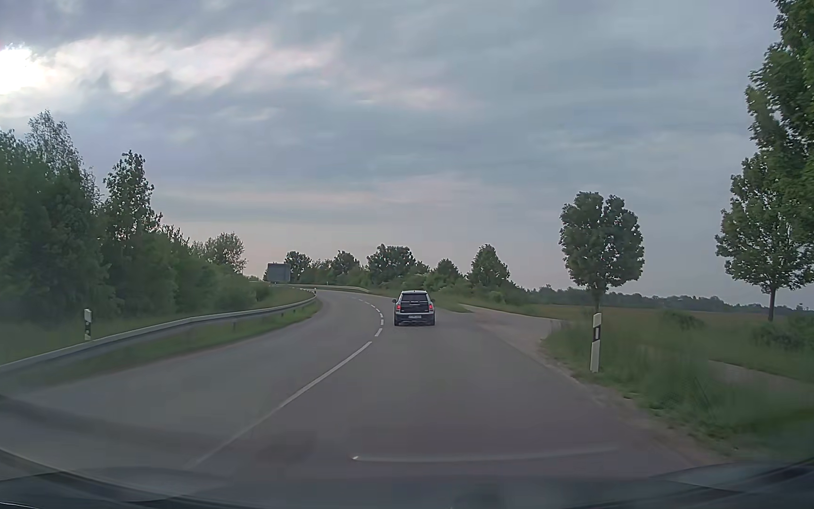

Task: Follow the waypoints while adhering to traffic rules and regulations

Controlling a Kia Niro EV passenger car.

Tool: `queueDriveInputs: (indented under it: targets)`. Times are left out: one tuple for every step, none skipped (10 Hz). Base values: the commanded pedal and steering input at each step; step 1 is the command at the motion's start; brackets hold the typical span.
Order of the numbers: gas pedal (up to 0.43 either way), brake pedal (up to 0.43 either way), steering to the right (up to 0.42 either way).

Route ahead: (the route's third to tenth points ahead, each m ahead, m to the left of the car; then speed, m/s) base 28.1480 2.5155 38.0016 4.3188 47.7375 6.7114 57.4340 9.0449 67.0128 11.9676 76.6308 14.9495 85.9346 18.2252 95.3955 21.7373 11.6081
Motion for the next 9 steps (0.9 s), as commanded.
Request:
queueDriveInputs:
  targets:
    - [0.24, 0.0, 0.001]
    - [0.228, 0.0, 0.0]
    - [0.228, 0.0, -0.004]
    - [0.228, 0.0, -0.004]
    - [0.228, 0.0, -0.004]
    - [0.228, 0.0, -0.004]
    - [0.228, 0.0, -0.005]
    - [0.228, 0.0, -0.008]
    - [0.228, 0.0, -0.008]
